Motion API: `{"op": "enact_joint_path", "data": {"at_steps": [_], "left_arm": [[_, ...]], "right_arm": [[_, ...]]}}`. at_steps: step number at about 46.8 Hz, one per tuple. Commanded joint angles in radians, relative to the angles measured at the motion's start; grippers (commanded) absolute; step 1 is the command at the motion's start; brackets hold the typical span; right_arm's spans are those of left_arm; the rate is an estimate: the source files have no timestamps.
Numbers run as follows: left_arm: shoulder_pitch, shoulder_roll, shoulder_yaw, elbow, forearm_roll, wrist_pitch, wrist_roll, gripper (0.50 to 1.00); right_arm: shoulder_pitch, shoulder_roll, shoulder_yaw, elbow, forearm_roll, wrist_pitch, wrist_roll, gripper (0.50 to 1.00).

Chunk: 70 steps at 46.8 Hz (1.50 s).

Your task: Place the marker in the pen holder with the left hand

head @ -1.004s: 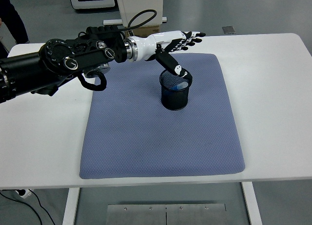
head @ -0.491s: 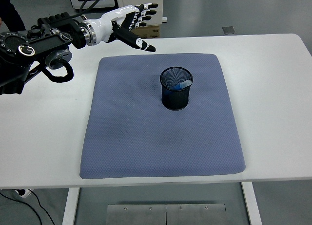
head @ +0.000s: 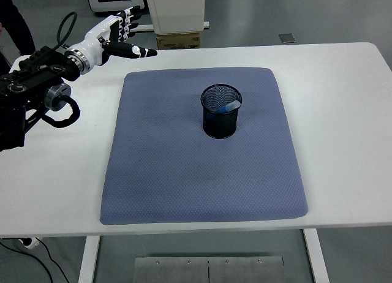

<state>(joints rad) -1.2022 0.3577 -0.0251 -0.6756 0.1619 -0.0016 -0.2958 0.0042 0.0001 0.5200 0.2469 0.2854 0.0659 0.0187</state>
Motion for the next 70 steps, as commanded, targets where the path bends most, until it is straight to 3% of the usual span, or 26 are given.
{"op": "enact_joint_path", "data": {"at_steps": [1, 4, 15, 25, 38, 52, 70], "left_arm": [[0.023, 0.007, -0.009, 0.001, 0.001, 0.028, -0.005, 1.000], [0.030, 0.044, -0.009, 0.004, -0.001, 0.032, -0.005, 1.000], [0.059, 0.073, -0.024, 0.004, -0.110, 0.031, -0.005, 1.000], [0.102, 0.089, -0.033, 0.002, -0.183, 0.025, -0.042, 1.000], [0.141, 0.084, -0.091, 0.001, -0.188, 0.017, -0.043, 1.000], [0.266, 0.080, -0.292, -0.002, -0.217, -0.126, -0.039, 1.000], [0.348, 0.083, -0.404, -0.001, -0.271, -0.170, -0.037, 1.000]], "right_arm": [[0.000, 0.000, 0.000, 0.000, 0.000, 0.000, 0.001, 1.000], [0.000, 0.000, 0.000, 0.000, 0.000, 0.000, 0.000, 1.000], [0.000, 0.000, 0.000, 0.000, 0.000, 0.000, 0.001, 1.000], [0.000, 0.000, 0.000, 0.000, 0.000, 0.000, 0.000, 1.000], [0.000, 0.000, 0.000, 0.000, 0.000, 0.000, 0.000, 1.000], [0.000, 0.000, 0.000, 0.000, 0.000, 0.000, 0.000, 1.000], [0.000, 0.000, 0.000, 0.000, 0.000, 0.000, 0.001, 1.000]]}}
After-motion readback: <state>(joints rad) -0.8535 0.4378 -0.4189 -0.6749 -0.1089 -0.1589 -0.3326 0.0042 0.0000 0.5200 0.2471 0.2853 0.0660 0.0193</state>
